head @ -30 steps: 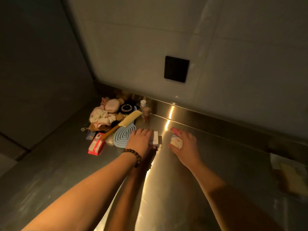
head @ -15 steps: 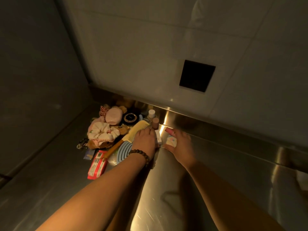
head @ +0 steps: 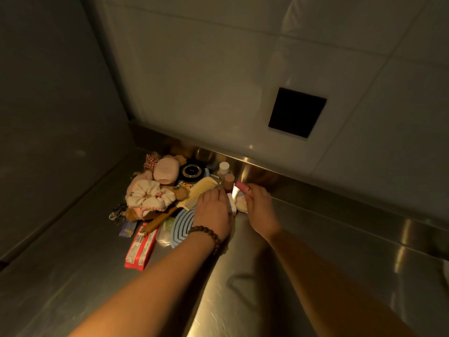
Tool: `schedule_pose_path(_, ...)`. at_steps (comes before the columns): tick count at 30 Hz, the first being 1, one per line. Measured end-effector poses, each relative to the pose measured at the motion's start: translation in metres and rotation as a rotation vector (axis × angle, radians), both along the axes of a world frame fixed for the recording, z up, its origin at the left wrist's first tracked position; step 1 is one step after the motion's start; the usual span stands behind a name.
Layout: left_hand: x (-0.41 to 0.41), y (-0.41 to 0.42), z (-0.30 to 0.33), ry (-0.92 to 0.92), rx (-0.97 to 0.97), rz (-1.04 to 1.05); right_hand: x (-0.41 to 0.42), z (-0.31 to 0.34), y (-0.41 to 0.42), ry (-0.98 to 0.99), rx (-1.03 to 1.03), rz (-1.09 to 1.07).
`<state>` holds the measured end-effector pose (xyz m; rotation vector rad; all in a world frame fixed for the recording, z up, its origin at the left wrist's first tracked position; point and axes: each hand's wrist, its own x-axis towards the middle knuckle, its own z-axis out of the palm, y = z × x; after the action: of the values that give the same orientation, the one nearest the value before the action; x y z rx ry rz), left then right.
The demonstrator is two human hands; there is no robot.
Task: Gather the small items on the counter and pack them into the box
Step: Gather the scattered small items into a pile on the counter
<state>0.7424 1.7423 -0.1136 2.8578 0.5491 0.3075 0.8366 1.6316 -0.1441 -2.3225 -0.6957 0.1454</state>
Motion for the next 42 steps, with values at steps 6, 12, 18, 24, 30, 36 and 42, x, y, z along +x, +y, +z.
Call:
schedule_pose_path(6, -0.008, 0.000, 0.008, -0.062, -0.040, -0.046, 0.003, 0.002, 0.010, 0.081, 0.127, -0.063)
schedule_pose_path(12, -0.011, 0.008, 0.005, 0.108, -0.023, -0.016, 0.007, 0.024, 0.014, 0.027, 0.288, -0.155)
schedule_pose_path(18, -0.013, 0.010, -0.008, 0.204, -0.024, 0.016, 0.012, 0.039, 0.031, 0.158, 0.285, -0.177)
schedule_pose_path(24, -0.009, 0.011, -0.017, 0.203, -0.020, 0.031, 0.015, 0.038, 0.040, 0.079, 0.024, -0.152)
schedule_pose_path(30, -0.010, 0.011, -0.015, 0.175, -0.054, 0.027, 0.014, 0.044, 0.041, 0.020, -0.079, -0.130)
schedule_pose_path(36, -0.018, 0.001, 0.001, 0.121, -0.065, 0.040, 0.006, 0.061, 0.016, 0.031, -0.048, -0.129)
schedule_pose_path(42, -0.030, -0.053, 0.025, 0.027, -0.100, -0.047, -0.023, 0.084, -0.056, -0.010, 0.040, -0.088)
